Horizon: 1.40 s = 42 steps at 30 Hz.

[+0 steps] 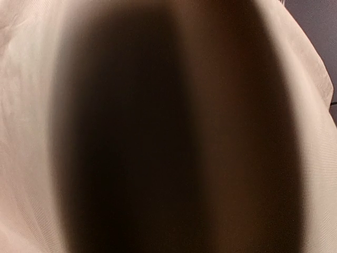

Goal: Put away the umbrella

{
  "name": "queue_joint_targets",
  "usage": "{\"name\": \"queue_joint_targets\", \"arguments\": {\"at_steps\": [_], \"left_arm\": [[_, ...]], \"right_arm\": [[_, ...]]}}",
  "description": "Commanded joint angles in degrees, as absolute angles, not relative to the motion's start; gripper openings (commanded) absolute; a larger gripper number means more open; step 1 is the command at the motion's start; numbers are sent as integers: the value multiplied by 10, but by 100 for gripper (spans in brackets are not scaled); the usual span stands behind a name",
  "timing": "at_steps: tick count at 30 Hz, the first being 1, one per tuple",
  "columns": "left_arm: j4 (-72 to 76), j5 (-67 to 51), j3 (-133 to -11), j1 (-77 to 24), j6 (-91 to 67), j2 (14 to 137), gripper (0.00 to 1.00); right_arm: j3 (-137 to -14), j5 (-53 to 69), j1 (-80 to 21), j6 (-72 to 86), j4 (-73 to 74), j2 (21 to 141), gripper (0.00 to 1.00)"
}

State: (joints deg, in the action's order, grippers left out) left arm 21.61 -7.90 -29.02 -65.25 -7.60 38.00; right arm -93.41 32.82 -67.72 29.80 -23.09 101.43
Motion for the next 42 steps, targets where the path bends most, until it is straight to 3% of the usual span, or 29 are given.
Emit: {"name": "queue_joint_targets", "arguments": {"at_steps": [1, 9, 20, 29, 30, 34, 42], "left_arm": [[237, -60, -281, -674, -83, 396, 67], [229, -12, -282, -685, -83, 414, 45], [224, 9, -284, -686, -87, 438, 0], [237, -12, -284, -684, -78, 422, 0], [243, -23, -283, -685, -76, 418, 0], [280, -56, -273, -685, -71, 394, 0], [352, -162, -242, -683, -84, 383, 0]], "right_arm": [[-942, 323, -693, 197, -356, 997, 0], [-955, 299, -698, 188, -352, 1008, 0], [-952, 219, -705, 164, -315, 1006, 0], [-930, 171, -705, 142, -294, 990, 0], [-926, 170, -705, 137, -290, 987, 3], [-907, 195, -705, 122, -290, 971, 44], [-900, 281, -699, 133, -302, 981, 63]]}}
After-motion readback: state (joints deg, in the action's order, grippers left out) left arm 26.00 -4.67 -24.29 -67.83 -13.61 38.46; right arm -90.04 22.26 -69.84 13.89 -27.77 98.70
